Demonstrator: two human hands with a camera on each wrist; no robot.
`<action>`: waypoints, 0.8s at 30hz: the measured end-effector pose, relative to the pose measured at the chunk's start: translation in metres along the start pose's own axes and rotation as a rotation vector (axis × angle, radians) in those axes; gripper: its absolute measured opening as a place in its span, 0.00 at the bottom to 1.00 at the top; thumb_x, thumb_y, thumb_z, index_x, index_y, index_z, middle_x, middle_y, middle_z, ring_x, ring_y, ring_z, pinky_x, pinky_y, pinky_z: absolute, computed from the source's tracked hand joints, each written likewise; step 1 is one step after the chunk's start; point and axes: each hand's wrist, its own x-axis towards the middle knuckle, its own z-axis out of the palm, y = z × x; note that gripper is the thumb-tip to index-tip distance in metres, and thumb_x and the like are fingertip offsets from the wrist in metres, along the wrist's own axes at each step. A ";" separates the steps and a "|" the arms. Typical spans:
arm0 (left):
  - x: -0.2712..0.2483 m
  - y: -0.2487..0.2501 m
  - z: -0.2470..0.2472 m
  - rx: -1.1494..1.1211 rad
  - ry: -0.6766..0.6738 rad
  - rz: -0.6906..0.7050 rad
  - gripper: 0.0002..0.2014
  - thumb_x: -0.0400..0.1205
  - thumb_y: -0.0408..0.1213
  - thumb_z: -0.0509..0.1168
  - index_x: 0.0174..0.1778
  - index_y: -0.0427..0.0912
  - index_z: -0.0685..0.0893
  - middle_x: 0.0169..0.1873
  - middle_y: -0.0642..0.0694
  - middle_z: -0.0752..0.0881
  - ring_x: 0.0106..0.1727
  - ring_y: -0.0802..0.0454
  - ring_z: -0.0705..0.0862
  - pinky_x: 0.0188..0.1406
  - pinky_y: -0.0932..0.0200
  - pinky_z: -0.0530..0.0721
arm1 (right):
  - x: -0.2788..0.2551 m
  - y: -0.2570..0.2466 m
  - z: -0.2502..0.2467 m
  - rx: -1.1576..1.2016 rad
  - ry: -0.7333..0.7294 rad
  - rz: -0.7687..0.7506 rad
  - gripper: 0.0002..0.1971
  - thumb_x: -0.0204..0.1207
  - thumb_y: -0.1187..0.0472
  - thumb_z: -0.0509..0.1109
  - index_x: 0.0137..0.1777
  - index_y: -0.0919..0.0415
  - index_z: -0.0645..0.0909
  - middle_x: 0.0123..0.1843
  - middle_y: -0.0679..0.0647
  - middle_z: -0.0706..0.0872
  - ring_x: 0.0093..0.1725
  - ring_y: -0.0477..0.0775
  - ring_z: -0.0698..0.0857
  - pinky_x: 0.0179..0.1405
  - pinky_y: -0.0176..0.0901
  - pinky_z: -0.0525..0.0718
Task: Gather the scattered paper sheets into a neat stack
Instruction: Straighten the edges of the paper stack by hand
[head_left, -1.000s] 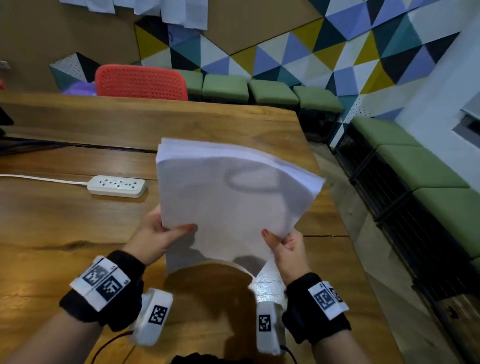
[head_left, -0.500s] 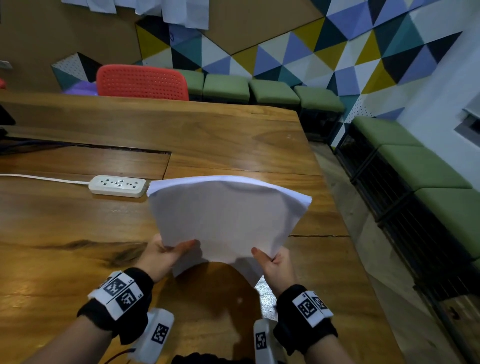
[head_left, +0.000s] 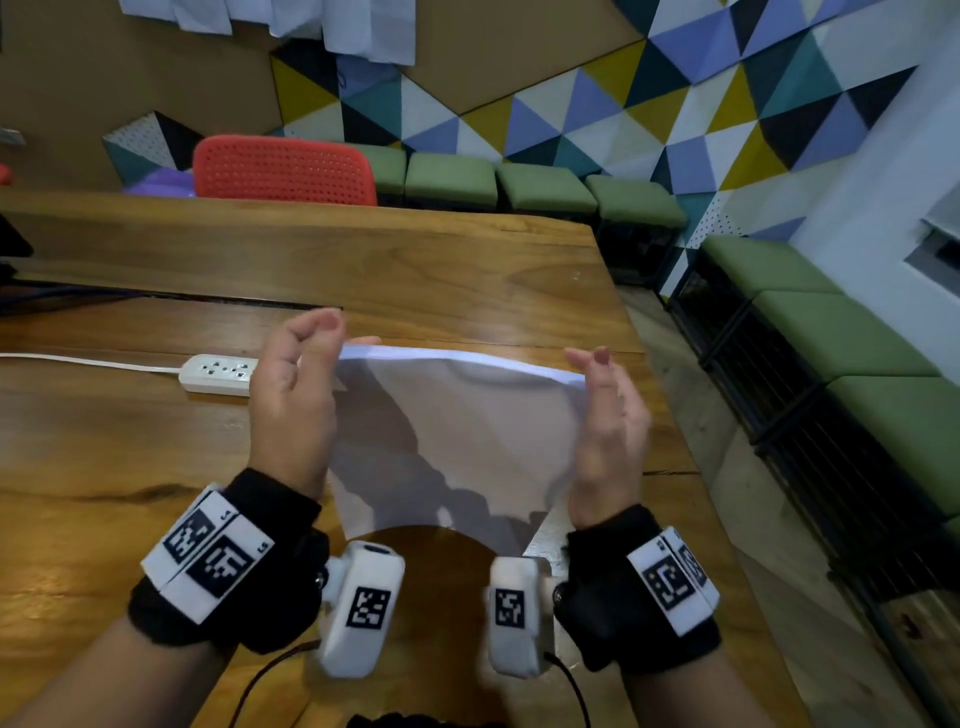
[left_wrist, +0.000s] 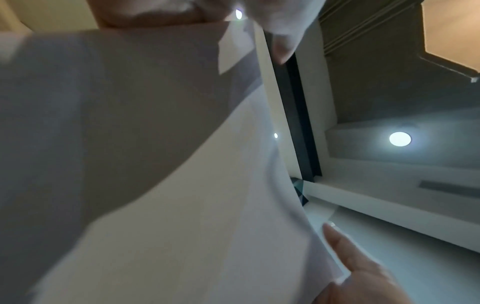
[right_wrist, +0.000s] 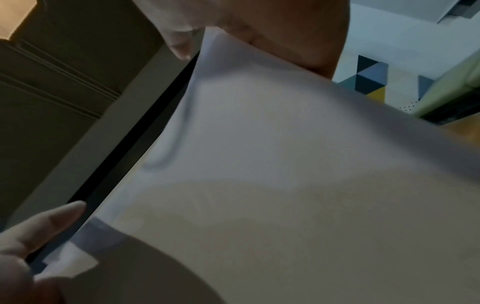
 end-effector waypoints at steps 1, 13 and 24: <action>0.000 0.001 0.002 0.019 -0.002 0.004 0.09 0.77 0.52 0.60 0.44 0.54 0.83 0.36 0.56 0.87 0.39 0.71 0.82 0.41 0.68 0.78 | 0.000 0.000 0.000 0.022 -0.014 0.019 0.22 0.66 0.31 0.62 0.36 0.49 0.83 0.31 0.55 0.82 0.34 0.54 0.81 0.40 0.51 0.79; 0.001 0.000 0.000 0.115 -0.011 -0.009 0.13 0.83 0.40 0.56 0.38 0.50 0.85 0.40 0.57 0.83 0.37 0.81 0.77 0.31 0.86 0.70 | 0.003 0.007 -0.004 0.038 -0.033 -0.004 0.17 0.78 0.51 0.61 0.33 0.57 0.82 0.20 0.46 0.82 0.21 0.42 0.80 0.20 0.37 0.73; -0.001 0.003 -0.010 0.142 -0.131 0.072 0.21 0.74 0.57 0.55 0.53 0.51 0.83 0.45 0.61 0.86 0.45 0.74 0.81 0.45 0.73 0.77 | -0.003 0.009 -0.011 -0.018 -0.145 -0.151 0.27 0.64 0.28 0.63 0.54 0.46 0.81 0.55 0.65 0.86 0.56 0.71 0.83 0.58 0.68 0.78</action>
